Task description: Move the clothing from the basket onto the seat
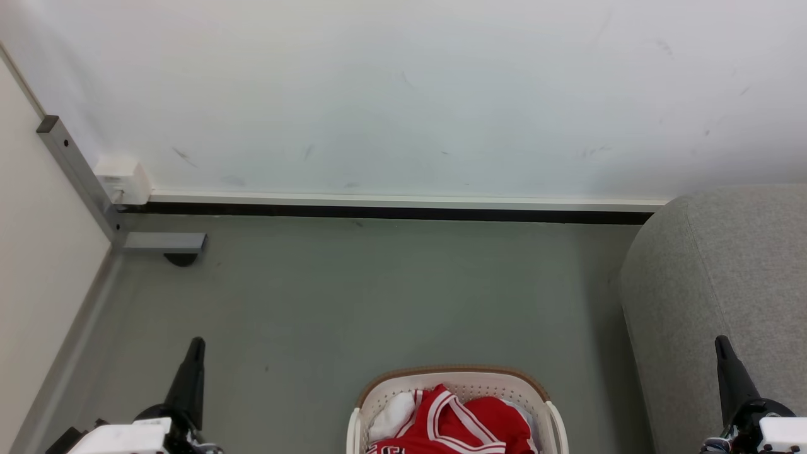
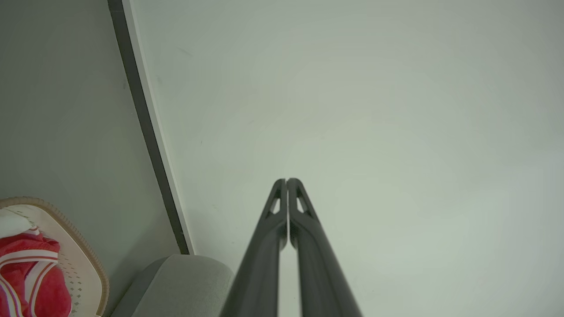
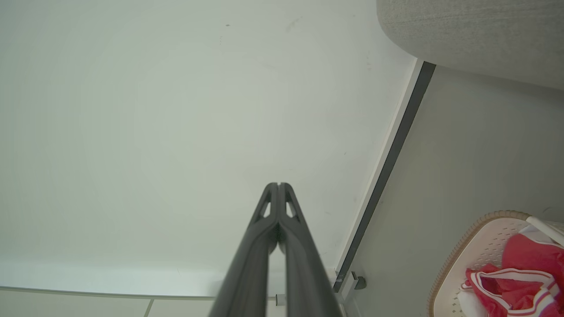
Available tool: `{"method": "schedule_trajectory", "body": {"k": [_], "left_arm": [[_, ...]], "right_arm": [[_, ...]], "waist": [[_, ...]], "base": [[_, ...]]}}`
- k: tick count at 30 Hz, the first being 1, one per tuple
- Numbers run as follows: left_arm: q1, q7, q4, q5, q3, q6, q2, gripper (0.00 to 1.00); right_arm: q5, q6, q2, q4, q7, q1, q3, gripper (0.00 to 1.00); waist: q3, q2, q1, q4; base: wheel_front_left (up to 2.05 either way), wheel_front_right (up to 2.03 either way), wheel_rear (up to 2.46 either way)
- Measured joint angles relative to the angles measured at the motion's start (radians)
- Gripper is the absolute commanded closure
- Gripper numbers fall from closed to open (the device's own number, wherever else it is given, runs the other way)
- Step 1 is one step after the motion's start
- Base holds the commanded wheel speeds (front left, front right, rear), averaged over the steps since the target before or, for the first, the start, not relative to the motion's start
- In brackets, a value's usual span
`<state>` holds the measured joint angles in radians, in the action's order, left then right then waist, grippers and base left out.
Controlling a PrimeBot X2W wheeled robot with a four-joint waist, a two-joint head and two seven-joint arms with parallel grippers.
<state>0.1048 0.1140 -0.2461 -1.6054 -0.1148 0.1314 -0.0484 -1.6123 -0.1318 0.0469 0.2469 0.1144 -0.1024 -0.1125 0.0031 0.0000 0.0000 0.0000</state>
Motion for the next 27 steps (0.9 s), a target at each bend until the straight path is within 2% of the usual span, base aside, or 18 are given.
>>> {"method": "schedule_trajectory", "body": {"k": [27], "left_arm": [[0.000,0.000,0.000,0.000,0.000,0.000,0.000,1.00]], "right_arm": [[0.000,0.000,0.000,0.000,0.000,0.000,0.000,1.00]], "waist": [[0.000,0.0000,0.0000,0.000]], "base": [[0.00,0.00,0.00]]}}
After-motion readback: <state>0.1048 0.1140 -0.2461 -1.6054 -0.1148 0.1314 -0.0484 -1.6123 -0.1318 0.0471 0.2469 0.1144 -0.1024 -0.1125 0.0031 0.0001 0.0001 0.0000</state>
